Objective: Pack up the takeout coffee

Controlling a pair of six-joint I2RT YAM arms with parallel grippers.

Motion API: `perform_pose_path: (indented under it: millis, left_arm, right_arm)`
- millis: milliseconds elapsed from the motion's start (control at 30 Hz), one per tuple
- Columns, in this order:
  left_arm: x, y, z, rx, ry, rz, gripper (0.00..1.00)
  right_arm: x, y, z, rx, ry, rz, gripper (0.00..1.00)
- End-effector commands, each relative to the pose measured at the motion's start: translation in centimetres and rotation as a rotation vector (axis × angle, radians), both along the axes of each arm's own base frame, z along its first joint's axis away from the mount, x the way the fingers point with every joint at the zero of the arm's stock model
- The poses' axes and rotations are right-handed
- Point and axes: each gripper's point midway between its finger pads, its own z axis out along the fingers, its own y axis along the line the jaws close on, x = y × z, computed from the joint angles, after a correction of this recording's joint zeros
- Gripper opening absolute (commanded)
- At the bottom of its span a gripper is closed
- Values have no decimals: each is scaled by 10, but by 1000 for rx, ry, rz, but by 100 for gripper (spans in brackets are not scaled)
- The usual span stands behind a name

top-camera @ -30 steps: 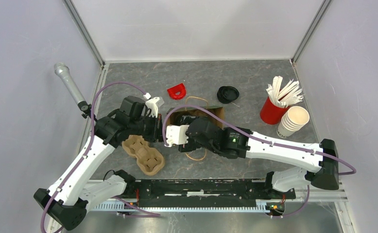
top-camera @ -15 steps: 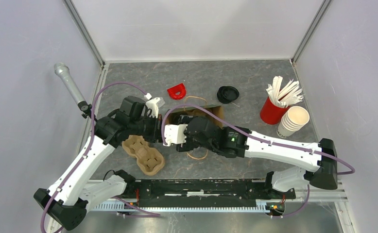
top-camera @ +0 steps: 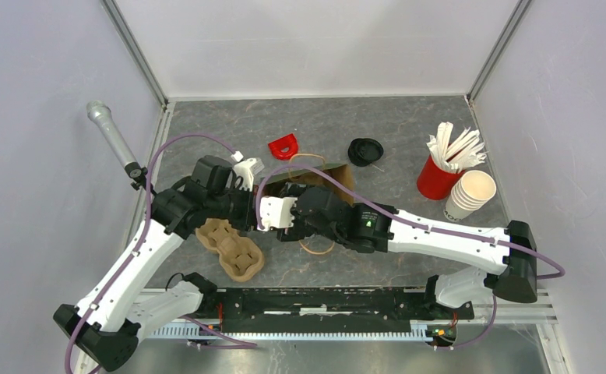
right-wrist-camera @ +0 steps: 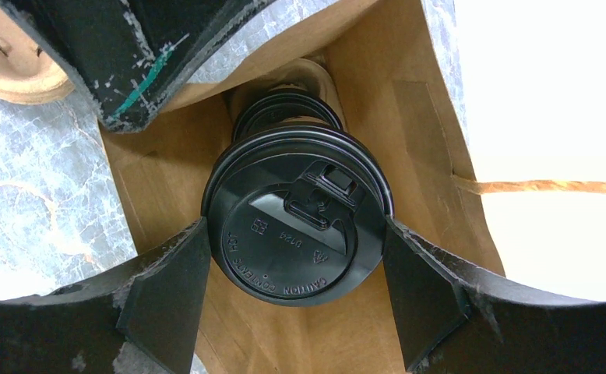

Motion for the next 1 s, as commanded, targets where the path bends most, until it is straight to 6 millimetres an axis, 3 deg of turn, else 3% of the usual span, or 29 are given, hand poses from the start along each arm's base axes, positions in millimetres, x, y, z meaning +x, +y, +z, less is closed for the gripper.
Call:
perform_pose_path:
  millis: [0,67,200,467,767,967]
  left_arm:
    - [0,0,12,-21,-67,-17,9]
    - [5,5,14,-4,-84,25,14]
    - [12,10,18,15,-103,77,14]
    - [9,10,12,41,-122,7,11]
    - [6,17,9,98,-161,-68,11]
    - [9,17,8,103,-175,-81,11]
  right_arm:
    - [-1,-2,27,50,-4,3,49]
    - [-2,-11,32,40,-9,-2,50]
    - [-7,-30,29,11,-1,-11,50]
    - [1,-57,28,-28,-49,-66,50]
    - [10,-67,11,-152,-99,-45,50]
    - [10,-58,0,-182,-116,17,50]
